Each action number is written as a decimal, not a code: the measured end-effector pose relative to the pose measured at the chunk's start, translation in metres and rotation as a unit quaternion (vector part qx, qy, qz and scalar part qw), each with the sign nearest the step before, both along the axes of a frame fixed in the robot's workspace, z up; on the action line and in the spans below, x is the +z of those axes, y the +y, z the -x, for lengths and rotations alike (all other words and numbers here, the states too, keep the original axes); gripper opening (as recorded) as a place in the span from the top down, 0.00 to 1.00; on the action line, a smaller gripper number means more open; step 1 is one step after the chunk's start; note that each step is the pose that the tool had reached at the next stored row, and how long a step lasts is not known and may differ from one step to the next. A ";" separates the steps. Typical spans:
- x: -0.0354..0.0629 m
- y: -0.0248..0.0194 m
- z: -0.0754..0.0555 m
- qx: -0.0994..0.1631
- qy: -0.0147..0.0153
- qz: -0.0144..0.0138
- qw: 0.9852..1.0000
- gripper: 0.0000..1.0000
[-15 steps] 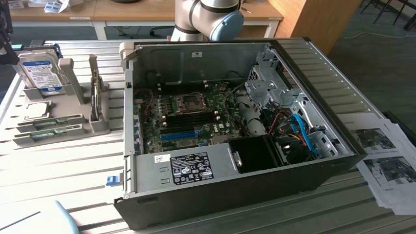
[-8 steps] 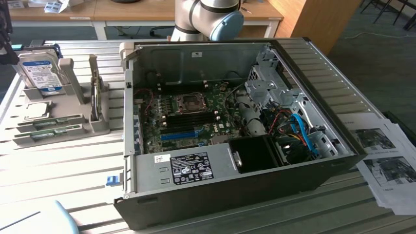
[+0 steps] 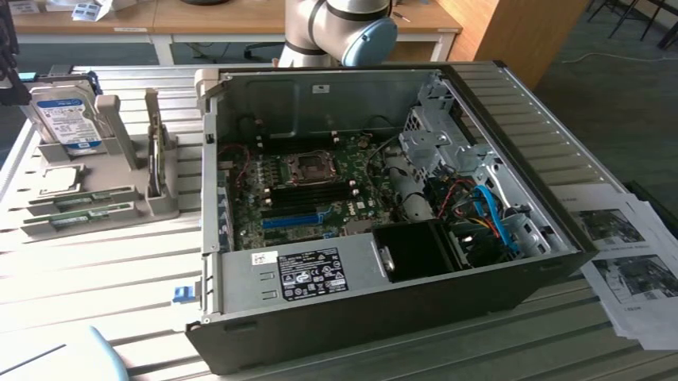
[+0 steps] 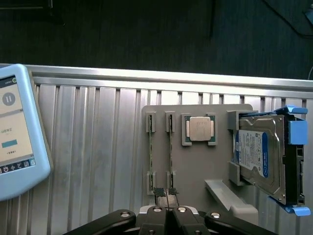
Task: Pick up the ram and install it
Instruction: 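Pick up the ram and move it above insertion slot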
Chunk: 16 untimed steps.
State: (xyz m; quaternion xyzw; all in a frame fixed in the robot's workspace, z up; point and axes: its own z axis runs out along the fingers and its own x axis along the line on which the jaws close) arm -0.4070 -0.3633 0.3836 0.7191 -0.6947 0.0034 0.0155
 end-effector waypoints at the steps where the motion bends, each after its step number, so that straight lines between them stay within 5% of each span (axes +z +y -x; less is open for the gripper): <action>1: 0.0000 0.0000 0.000 0.000 0.000 0.000 1.000 0.91; 16: -0.0105 0.0000 0.000 0.000 -0.002 0.000 1.000 0.91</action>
